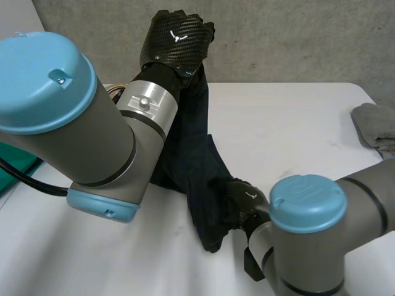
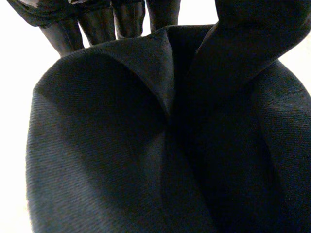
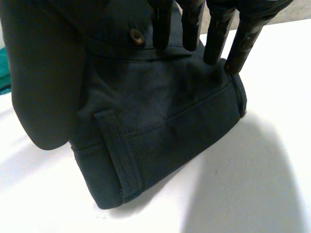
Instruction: Fold the laundry.
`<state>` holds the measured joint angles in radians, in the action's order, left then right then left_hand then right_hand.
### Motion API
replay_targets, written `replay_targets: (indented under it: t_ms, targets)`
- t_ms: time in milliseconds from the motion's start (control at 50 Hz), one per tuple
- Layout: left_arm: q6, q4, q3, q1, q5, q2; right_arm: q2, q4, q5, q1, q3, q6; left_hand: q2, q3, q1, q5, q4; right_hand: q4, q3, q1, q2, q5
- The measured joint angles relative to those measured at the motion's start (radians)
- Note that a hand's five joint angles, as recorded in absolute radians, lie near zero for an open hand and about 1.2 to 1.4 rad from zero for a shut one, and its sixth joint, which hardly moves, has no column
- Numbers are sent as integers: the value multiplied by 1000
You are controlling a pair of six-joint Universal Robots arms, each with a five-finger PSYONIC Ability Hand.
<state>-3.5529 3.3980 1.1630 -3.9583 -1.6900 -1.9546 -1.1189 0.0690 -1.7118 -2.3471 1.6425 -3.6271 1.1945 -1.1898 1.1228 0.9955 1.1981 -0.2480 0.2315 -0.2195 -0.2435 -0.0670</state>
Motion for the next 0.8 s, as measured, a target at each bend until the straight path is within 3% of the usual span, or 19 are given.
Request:
replay_targets:
  t_ms: [140,220,280,380,460,520,640,680,740,800]
  targets:
    - [1,-2,3,-1,-2,2,92,3,-51,-29,-66,-25,0,0,0,0,0,-13,24,-14,-19,-20]
    - [2,-2,3,0,-4,6,144,18,-68,-43,-97,-32,0,0,0,0,0,-307,321,-247,-317,-306]
    - [5,-3,5,0,-6,12,193,51,-114,-53,-124,-33,0,0,4,0,0,-832,755,-643,-845,-805]
    - [7,-4,26,-2,-8,35,202,82,-199,-43,-130,-20,0,0,4,0,0,-911,820,-710,-925,-881]
    - [7,-5,55,-4,-8,67,139,85,-211,14,-108,13,0,0,4,0,0,-938,868,-774,-952,-897]
    - [6,-6,84,-7,-8,104,41,85,-167,122,-83,82,0,-1,4,0,0,-938,932,-777,-953,-906]
    - [4,-9,146,-28,-6,220,-181,60,36,370,-90,337,0,-2,4,0,3,-938,946,-777,-953,-917]
    - [4,-9,150,-30,-6,230,-197,53,52,384,-96,359,0,-2,4,0,3,-938,946,-777,-953,-917]
    - [5,-9,169,-56,-8,322,-311,-39,160,467,-190,527,0,-2,4,0,4,-938,946,-777,-953,-917]
    - [5,-7,171,-68,-9,379,-348,-99,192,483,-252,582,0,-2,4,0,4,-938,946,-777,-953,-917]
